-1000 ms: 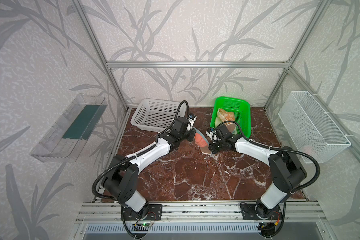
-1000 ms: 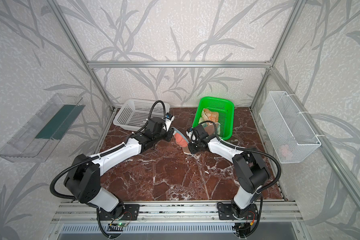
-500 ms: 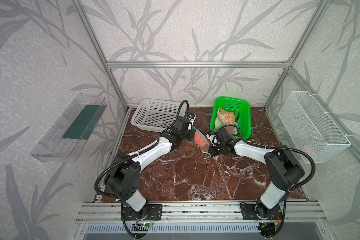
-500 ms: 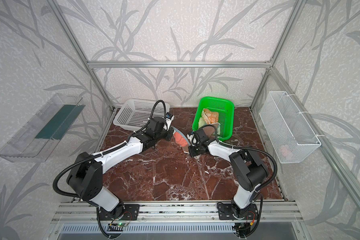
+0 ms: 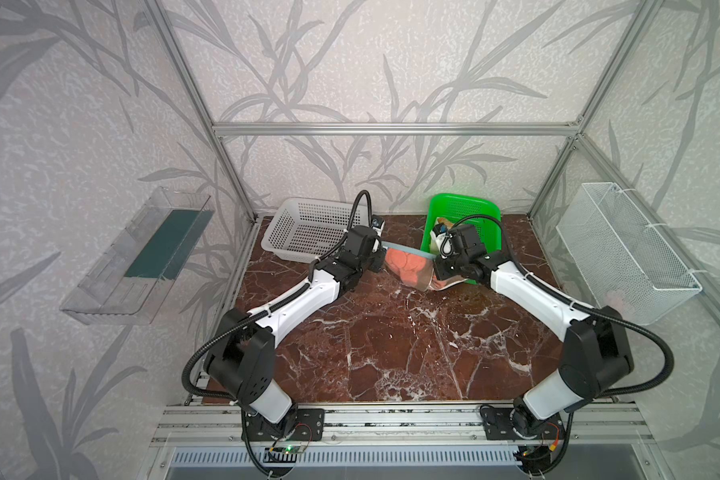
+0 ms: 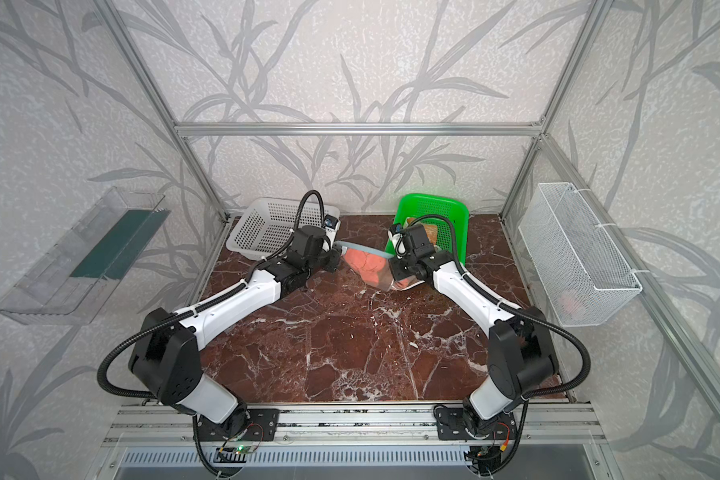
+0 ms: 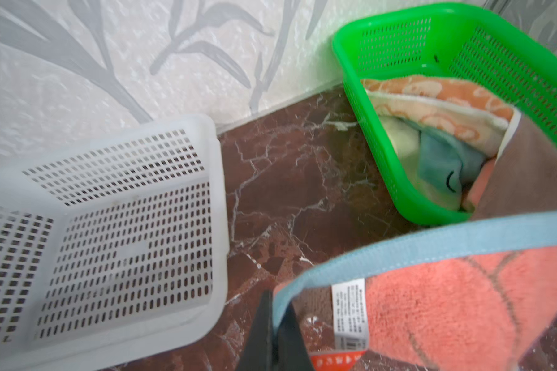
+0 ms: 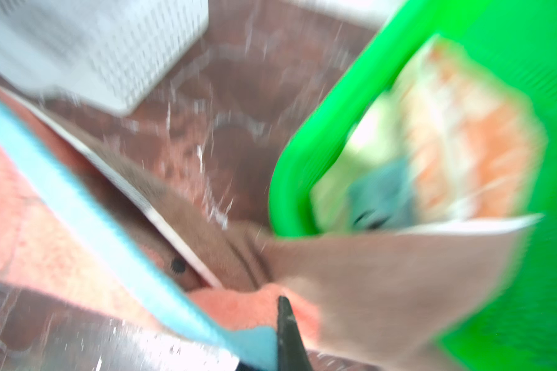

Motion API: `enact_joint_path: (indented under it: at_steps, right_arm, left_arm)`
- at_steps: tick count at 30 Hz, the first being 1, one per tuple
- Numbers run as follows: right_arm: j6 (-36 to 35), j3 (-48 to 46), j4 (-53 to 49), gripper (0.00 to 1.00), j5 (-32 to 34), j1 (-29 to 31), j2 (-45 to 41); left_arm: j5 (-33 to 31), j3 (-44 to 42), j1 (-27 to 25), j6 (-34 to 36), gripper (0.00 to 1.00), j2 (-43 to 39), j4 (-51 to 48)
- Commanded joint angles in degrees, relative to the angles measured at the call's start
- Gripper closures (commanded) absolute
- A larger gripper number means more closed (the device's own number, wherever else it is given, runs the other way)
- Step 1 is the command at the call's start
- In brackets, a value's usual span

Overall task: Fold and stack the towels
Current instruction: 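Lift the towel with both grippers and spread its edge apart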

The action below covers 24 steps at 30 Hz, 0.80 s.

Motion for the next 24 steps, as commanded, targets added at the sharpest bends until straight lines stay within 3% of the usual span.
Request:
enact_joint_path:
  at_steps: [1,10,16,24]
  right_arm:
    - [-7.1,6.7,-3.0,1.0,6.9,-0.1,-3.1]
    - [-11.2,18.8,-0.5,1.0,7.6,-0.4,-7.1]
    - [-12.6,25.9,-0.3,1.0,6.0,-0.4,-9.1]
    - [-12.8,31.6,-0.4,1.0,-0.5,-0.4,-11.9]
  left_arm:
    - [-2.9,5.5,0.4,2.3,1.0,-4.2,-2.3]
    - [-4.9,15.0,0.3,7.1,1.0,-12.2,-7.4]
    - [-0.2,22.7,0.4,7.1,1.0,-15.7,-13.8]
    - [6.6,26.8,0.3,6.1,1.0,-20.3,-15.6]
